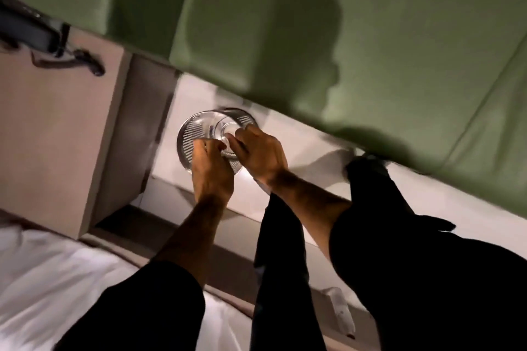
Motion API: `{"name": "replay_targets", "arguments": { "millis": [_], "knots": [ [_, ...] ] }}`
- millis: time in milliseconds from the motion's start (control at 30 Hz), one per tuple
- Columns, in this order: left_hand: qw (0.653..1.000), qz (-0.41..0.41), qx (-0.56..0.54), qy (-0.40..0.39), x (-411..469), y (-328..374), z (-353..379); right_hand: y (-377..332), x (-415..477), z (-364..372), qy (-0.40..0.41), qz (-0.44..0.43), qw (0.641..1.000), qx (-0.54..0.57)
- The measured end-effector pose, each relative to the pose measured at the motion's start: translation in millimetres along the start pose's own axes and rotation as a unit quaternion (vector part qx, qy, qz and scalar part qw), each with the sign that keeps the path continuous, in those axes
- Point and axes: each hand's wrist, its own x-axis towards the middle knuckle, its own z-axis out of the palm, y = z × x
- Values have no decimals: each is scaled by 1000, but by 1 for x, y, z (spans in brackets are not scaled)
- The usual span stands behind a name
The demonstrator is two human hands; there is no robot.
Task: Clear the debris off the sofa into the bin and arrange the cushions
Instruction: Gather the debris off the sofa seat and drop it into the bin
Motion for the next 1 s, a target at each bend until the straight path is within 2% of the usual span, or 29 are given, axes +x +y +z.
{"name": "replay_targets", "arguments": {
  "millis": [167,267,367,567,700,867,1000],
  "knots": [
    [992,-116,-50,-29,23,-42,6,-2,13,64,-127,36,991,-11],
    [989,-92,18,-110,19,-53,15,9,12,85,-252,72,965,4],
    [984,-70,39,-159,12,-58,19,17,5,82,-290,82,953,-9],
    [990,-19,23,-138,2,-16,13,19,0,21,-204,49,978,-9],
    [990,100,25,-99,10,54,18,33,4,-39,-117,62,991,-9],
    [960,252,-45,-111,23,163,31,87,18,-145,60,77,995,-9],
    [928,338,-43,-148,40,277,61,162,29,-254,209,127,964,-101]
  ]
}}
